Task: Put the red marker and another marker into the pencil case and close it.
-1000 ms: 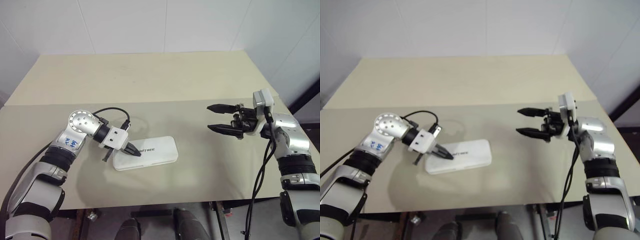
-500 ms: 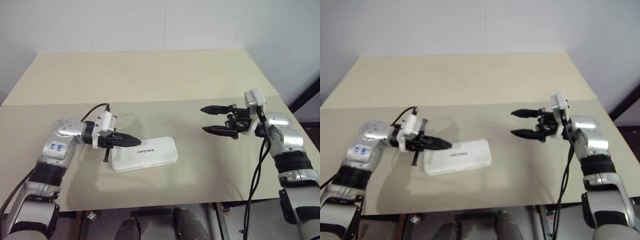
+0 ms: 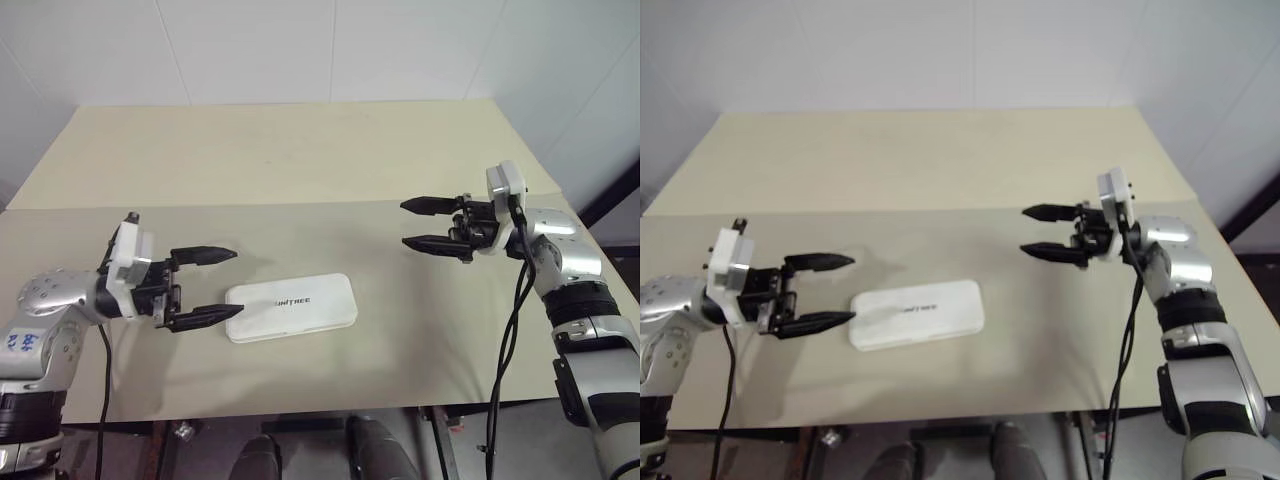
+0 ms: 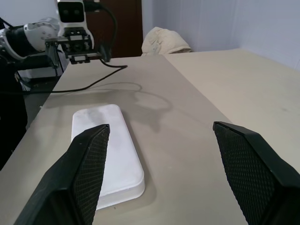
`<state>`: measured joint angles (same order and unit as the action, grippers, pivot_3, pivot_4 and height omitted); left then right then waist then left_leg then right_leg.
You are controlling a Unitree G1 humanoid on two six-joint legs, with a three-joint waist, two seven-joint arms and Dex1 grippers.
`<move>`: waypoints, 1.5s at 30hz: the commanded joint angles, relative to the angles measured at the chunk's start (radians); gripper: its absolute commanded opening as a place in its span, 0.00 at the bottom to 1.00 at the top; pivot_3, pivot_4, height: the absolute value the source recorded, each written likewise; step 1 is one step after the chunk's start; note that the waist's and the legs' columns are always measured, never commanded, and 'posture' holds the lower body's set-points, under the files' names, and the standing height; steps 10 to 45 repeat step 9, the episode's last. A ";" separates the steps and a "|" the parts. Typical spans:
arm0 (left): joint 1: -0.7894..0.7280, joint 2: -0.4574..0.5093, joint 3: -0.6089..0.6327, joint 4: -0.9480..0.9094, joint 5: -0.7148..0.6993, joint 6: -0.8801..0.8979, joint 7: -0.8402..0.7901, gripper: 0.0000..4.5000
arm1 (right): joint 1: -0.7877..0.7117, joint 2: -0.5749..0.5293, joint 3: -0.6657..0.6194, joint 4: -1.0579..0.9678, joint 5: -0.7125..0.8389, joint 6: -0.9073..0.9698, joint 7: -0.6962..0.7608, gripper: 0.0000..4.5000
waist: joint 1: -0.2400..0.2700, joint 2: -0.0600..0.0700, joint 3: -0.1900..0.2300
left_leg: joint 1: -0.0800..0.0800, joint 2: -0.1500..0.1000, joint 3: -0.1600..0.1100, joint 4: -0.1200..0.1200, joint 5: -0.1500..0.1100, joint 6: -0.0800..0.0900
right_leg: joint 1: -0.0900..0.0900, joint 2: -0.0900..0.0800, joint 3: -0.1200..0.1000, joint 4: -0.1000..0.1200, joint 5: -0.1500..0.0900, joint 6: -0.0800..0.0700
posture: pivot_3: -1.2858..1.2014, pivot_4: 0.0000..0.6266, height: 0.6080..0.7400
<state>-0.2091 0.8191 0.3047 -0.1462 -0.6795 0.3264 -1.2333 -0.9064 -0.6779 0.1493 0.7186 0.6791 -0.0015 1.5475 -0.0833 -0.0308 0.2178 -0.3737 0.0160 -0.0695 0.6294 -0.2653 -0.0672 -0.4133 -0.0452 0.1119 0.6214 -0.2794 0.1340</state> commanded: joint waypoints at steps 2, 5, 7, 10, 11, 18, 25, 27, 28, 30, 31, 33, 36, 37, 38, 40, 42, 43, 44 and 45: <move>0.058 0.050 0.107 -0.051 -0.049 0.008 -0.029 0.99 | -0.045 -0.021 0.000 -0.006 0.015 -0.024 0.067 1.00 | -0.002 0.000 0.000 | 0.000 0.000 0.000 0.000 0.000 0.000 | 0.000 0.000 0.000 0.000 0.000 0.000 | 0.52 0.24 1.00; 0.083 0.078 0.154 -0.056 -0.055 0.021 -0.022 0.99 | -0.056 -0.018 -0.012 0.015 0.012 -0.034 0.067 1.00 | -0.002 0.000 0.000 | 0.000 0.000 0.000 -0.001 0.000 0.000 | 0.000 0.000 0.000 0.000 0.000 -0.001 | 0.52 0.24 1.00; 0.087 0.086 0.176 -0.057 -0.046 0.020 -0.007 0.99 | -0.049 -0.012 -0.016 0.010 0.014 -0.039 0.067 1.00 | -0.002 0.000 0.000 | 0.001 0.000 0.001 0.000 0.000 0.000 | 0.000 0.000 0.000 0.000 -0.001 -0.001 | 0.52 0.24 1.00; 0.096 0.096 0.181 -0.050 -0.030 0.023 -0.006 0.99 | -0.038 -0.002 -0.027 -0.002 0.019 -0.039 0.067 1.00 | -0.002 0.000 0.000 | 0.000 0.000 0.001 0.000 0.000 0.000 | 0.000 0.000 0.000 0.000 -0.001 -0.001 | 0.52 0.24 1.00; 0.096 0.096 0.181 -0.050 -0.030 0.023 -0.006 0.99 | -0.038 -0.002 -0.027 -0.002 0.019 -0.039 0.067 1.00 | -0.002 0.000 0.000 | 0.000 0.000 0.001 0.000 0.000 0.000 | 0.000 0.000 0.000 0.000 -0.001 -0.001 | 0.52 0.24 1.00; 0.096 0.096 0.181 -0.050 -0.030 0.023 -0.006 0.99 | -0.038 -0.002 -0.027 -0.002 0.019 -0.039 0.067 1.00 | -0.002 0.000 0.000 | 0.000 0.000 0.001 0.000 0.000 0.000 | 0.000 0.000 0.000 0.000 -0.001 -0.001 | 0.52 0.24 1.00; 0.096 0.096 0.181 -0.050 -0.030 0.023 -0.006 0.99 | -0.038 -0.002 -0.027 -0.002 0.019 -0.039 0.067 1.00 | -0.002 0.000 0.000 | 0.000 0.000 0.001 0.000 0.000 0.000 | 0.000 0.000 0.000 0.000 -0.001 -0.001 | 0.52 0.24 1.00; 0.096 0.096 0.181 -0.050 -0.030 0.023 -0.006 0.99 | -0.038 -0.002 -0.027 -0.002 0.019 -0.039 0.067 1.00 | -0.002 0.000 0.000 | 0.000 0.000 0.001 0.000 0.000 0.000 | 0.000 0.000 0.000 0.000 -0.001 -0.001 | 0.52 0.24 1.00; 0.096 0.096 0.181 -0.050 -0.030 0.023 -0.006 0.99 | -0.038 -0.002 -0.027 -0.002 0.019 -0.039 0.067 1.00 | -0.002 0.000 0.000 | 0.000 0.000 0.001 0.000 0.000 0.000 | 0.000 0.000 0.000 0.000 -0.001 -0.001 | 0.52 0.24 1.00; 0.096 0.096 0.181 -0.050 -0.030 0.023 -0.006 0.99 | -0.038 -0.002 -0.027 -0.002 0.019 -0.039 0.067 1.00 | -0.002 0.000 0.000 | 0.000 0.000 0.001 0.000 0.000 0.000 | 0.000 0.000 0.000 0.000 -0.001 -0.001 | 0.52 0.24 1.00; 0.096 0.096 0.181 -0.050 -0.030 0.023 -0.006 0.99 | -0.038 -0.002 -0.027 -0.002 0.019 -0.039 0.067 1.00 | -0.002 0.000 0.000 | 0.000 0.000 0.001 0.000 0.000 0.000 | 0.000 0.000 0.000 0.000 -0.001 -0.001 | 0.52 0.24 1.00; 0.096 0.096 0.181 -0.050 -0.030 0.023 -0.006 0.99 | -0.038 -0.002 -0.027 -0.002 0.019 -0.039 0.067 1.00 | -0.002 0.000 0.000 | 0.000 0.000 0.001 0.000 0.000 0.000 | 0.000 0.000 0.000 0.000 -0.001 -0.001 | 0.52 0.24 1.00; 0.096 0.096 0.181 -0.050 -0.030 0.023 -0.006 0.99 | -0.038 -0.002 -0.027 -0.002 0.019 -0.039 0.067 1.00 | -0.002 0.000 0.000 | 0.000 0.000 0.001 0.000 0.000 0.000 | 0.000 0.000 0.000 0.000 -0.001 -0.001 | 0.52 0.24 1.00; 0.096 0.096 0.181 -0.050 -0.030 0.023 -0.006 0.99 | -0.038 -0.002 -0.027 -0.002 0.019 -0.039 0.067 1.00 | -0.002 0.000 0.000 | 0.000 0.000 0.001 0.000 0.000 0.000 | 0.000 0.000 0.000 0.000 -0.001 -0.001 | 0.52 0.24 1.00; 0.096 0.096 0.181 -0.050 -0.030 0.023 -0.006 0.99 | -0.038 -0.002 -0.027 -0.002 0.019 -0.039 0.067 1.00 | -0.002 0.000 0.000 | 0.000 0.000 0.001 0.000 0.000 0.000 | 0.000 0.000 0.000 0.000 -0.001 -0.001 | 0.52 0.24 1.00; 0.096 0.096 0.181 -0.050 -0.030 0.023 -0.006 0.99 | -0.038 -0.002 -0.027 -0.002 0.019 -0.039 0.067 1.00 | -0.002 0.000 0.000 | 0.000 0.000 0.001 0.000 0.000 0.000 | 0.000 0.000 0.000 0.000 -0.001 -0.001 | 0.52 0.24 1.00; 0.096 0.096 0.181 -0.050 -0.030 0.023 -0.006 0.99 | -0.038 -0.002 -0.027 -0.002 0.019 -0.039 0.067 1.00 | -0.002 0.000 0.000 | 0.000 0.000 0.001 0.000 0.000 0.000 | 0.000 0.000 0.000 0.000 -0.001 -0.001 | 0.52 0.24 1.00; 0.096 0.096 0.181 -0.050 -0.030 0.023 -0.006 0.99 | -0.038 -0.002 -0.027 -0.002 0.019 -0.039 0.067 1.00 | -0.002 0.000 0.000 | 0.000 0.000 0.001 0.000 0.000 0.000 | 0.000 0.000 0.000 0.000 -0.001 -0.001 | 0.52 0.24 1.00; 0.096 0.096 0.181 -0.050 -0.030 0.023 -0.006 0.99 | -0.038 -0.002 -0.027 -0.002 0.019 -0.039 0.067 1.00 | -0.002 0.000 0.000 | 0.000 0.000 0.001 0.000 0.000 0.000 | 0.000 0.000 0.000 0.000 -0.001 -0.001 | 0.52 0.24 1.00; 0.096 0.096 0.181 -0.050 -0.030 0.023 -0.006 0.99 | -0.038 -0.002 -0.027 -0.002 0.019 -0.039 0.067 1.00 | -0.002 0.000 0.000 | 0.000 0.000 0.001 0.000 0.000 0.000 | 0.000 0.000 0.000 0.000 -0.001 -0.001 | 0.52 0.24 1.00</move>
